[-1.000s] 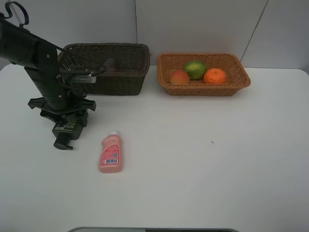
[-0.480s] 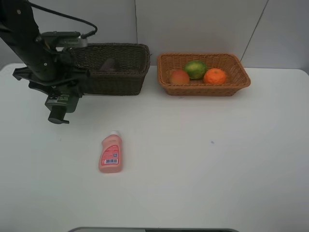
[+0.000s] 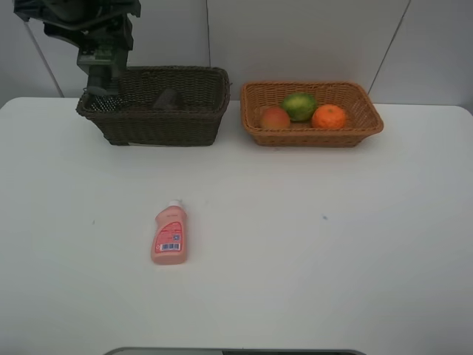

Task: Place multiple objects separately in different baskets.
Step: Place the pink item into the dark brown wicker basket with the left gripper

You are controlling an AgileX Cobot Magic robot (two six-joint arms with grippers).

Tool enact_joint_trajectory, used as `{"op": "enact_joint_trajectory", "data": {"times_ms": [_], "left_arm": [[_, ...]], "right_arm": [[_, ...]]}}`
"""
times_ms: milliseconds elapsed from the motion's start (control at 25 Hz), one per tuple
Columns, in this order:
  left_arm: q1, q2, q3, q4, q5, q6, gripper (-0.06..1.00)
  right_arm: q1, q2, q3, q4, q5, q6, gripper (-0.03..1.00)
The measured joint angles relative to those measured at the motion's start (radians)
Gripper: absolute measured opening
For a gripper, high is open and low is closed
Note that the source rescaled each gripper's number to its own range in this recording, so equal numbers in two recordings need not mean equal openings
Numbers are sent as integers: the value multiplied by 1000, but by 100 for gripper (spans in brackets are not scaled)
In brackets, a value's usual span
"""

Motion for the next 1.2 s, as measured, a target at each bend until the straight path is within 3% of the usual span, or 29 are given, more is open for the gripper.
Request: {"op": "enact_joint_trajectory", "data": {"times_ms": [160, 400, 880, 1200], "left_arm": [[0, 79, -77, 52, -75, 0, 45], [0, 157, -85, 125, -225, 1, 45], [31, 274, -82, 133, -370, -5, 45], [49, 284, 59, 135, -552, -9, 45]], "right_arm": [[0, 0, 0, 0, 0, 0, 91], [0, 0, 0, 0, 0, 0, 91], [0, 0, 0, 0, 0, 0, 91], [0, 0, 0, 0, 0, 0, 91]]}}
